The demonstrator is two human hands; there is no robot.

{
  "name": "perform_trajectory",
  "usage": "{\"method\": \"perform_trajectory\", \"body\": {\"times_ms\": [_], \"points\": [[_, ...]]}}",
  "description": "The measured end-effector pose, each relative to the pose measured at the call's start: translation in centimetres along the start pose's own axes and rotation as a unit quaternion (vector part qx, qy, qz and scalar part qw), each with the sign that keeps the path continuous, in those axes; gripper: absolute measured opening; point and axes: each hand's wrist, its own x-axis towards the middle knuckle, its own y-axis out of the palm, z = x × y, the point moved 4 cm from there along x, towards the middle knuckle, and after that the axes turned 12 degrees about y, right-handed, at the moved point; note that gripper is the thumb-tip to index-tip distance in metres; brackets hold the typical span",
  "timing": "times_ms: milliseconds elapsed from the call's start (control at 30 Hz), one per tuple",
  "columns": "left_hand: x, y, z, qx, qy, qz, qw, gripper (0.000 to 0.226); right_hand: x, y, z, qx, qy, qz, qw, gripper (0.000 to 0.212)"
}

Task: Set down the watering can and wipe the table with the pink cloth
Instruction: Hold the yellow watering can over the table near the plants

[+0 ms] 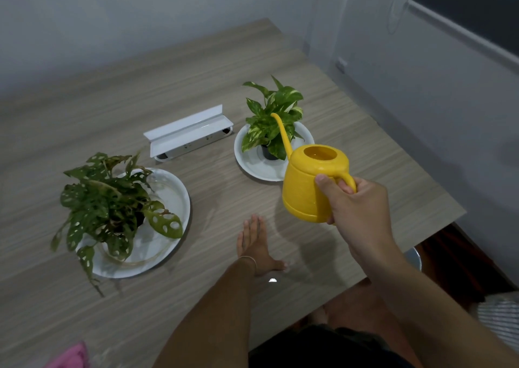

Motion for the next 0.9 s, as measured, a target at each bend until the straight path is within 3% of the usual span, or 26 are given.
{"method": "perform_trajectory", "body": {"times_ms": [467,900], "points": [[-0.3,-0.1,-0.2,0.001,-0.003,-0.016,1.0,0.15,-2.0,-1.4,-3.5,-0.025,0.035,0.003,0.999,0.045],[-0.5,-0.1,-0.3,-0.013,0.006,-0.023,1.0,0.148,0.2,-2.5,-2.5,0.002,0.037,-0.029,0.999,0.045]]}}
